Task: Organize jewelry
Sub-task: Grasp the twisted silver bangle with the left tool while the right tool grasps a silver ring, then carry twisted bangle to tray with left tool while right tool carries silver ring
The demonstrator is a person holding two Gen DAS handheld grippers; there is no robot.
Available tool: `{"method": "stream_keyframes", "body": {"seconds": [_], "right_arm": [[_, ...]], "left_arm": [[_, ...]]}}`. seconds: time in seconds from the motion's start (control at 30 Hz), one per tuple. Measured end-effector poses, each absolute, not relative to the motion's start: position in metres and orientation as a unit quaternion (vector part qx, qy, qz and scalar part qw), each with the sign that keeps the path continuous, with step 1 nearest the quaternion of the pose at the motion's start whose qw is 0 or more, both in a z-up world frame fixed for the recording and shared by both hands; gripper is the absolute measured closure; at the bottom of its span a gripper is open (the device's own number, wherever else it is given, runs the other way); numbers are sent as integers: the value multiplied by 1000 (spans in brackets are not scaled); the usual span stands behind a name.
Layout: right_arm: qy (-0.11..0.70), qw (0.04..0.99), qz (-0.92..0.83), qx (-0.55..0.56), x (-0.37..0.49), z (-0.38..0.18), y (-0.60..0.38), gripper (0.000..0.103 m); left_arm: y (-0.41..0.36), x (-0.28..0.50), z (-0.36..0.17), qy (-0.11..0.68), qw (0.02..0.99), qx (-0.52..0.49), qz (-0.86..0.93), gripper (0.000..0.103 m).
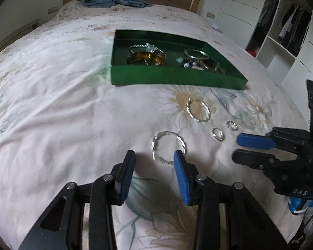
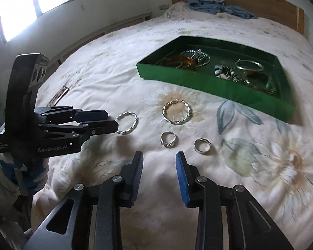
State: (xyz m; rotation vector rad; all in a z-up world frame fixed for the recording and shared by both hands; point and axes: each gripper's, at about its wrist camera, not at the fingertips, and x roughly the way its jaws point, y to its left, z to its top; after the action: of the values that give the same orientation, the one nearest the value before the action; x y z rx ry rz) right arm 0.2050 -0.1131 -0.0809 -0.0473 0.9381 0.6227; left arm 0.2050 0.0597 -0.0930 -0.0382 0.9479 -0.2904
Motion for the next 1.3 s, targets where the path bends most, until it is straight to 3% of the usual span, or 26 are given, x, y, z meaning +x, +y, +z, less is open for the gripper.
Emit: {"method": "stream_keyframes", "body": {"seconds": [0.3,0.47,0.63,0.87,1.3], "right_arm": [[451,839,303,-30,225,-94,-103,72],[451,838,302,-48,231,-96,-95,72],[451,840,296,-67,235,-100,-89,84],[440,841,307,-72,221,-92,-90,85],[419,853,305,-66,179,-67,-106,85]], "left_arm": [[50,215,-100,471,870,15,-146,68],[46,220,-105,479,867,39,-132,89],[44,218,-105,477,868,48,-128,92],[53,205,-92,461,879,29,-119,102],[61,191,-79,458,881,-15,-118,99]]}}
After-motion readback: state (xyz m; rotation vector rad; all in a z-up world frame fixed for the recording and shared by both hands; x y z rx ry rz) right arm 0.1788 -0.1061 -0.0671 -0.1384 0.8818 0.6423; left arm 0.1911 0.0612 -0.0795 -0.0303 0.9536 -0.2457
